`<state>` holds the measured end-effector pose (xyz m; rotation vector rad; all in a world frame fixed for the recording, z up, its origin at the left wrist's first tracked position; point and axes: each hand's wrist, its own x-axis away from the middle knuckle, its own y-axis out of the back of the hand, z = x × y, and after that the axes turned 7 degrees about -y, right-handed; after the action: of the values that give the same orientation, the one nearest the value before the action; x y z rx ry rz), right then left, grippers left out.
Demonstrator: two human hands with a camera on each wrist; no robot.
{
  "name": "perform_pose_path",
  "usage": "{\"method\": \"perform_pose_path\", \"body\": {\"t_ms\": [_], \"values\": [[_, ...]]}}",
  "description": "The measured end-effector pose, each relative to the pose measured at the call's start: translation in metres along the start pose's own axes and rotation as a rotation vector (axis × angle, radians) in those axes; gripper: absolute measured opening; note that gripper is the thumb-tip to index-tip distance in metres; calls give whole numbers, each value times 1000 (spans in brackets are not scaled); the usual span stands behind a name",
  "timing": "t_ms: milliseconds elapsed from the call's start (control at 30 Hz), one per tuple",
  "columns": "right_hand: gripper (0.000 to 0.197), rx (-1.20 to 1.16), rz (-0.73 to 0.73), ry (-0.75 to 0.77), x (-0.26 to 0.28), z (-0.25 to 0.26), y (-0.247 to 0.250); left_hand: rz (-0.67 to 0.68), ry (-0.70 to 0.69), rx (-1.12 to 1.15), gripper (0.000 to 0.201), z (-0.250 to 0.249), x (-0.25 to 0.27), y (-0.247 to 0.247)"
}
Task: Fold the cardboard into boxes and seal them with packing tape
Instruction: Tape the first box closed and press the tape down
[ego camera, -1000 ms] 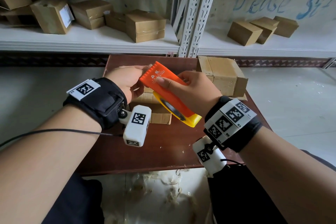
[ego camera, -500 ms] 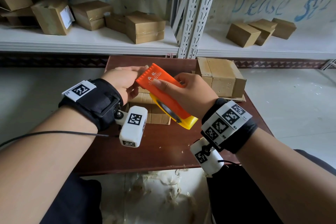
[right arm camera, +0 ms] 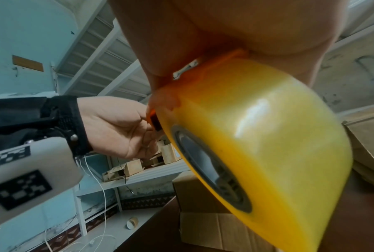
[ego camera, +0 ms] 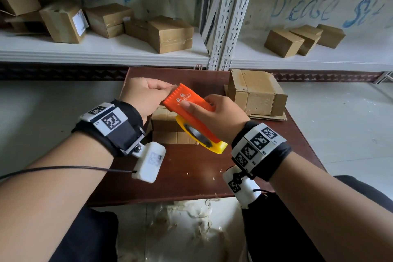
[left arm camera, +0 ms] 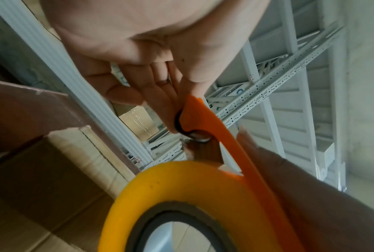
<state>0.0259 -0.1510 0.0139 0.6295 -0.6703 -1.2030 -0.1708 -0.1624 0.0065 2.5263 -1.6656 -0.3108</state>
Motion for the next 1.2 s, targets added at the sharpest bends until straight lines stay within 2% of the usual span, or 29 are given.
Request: {"method": "perform_pose_path", "body": {"t_ms": [233,300,467,567,833,1000,1133,1200], "values": [[78,7,86,-21,9,1,-1,24,91,30,10,2,-1,3],[78,58,84,-18,9,-1,-3,29,94,41,18,2,1,5],[77,151,133,-27,7,-11,-7,119,67,-6,14,2,12,8],[74,204,154,-29,6,-17,-12,168,111,9,13,2,18,7],[78,250,197,-72,3,-30,-29,218,152,-21,25,8,24,-4],[79,247,184,-72,2,-33,-32,257,216,-18,30,7,20,-5],[81,238,186,-71,2,-36,-32,325,285,40,43,3,22,-2],[83,242,189,-72,2,-35,-33,320,252,27,40,2,24,-3]]}}
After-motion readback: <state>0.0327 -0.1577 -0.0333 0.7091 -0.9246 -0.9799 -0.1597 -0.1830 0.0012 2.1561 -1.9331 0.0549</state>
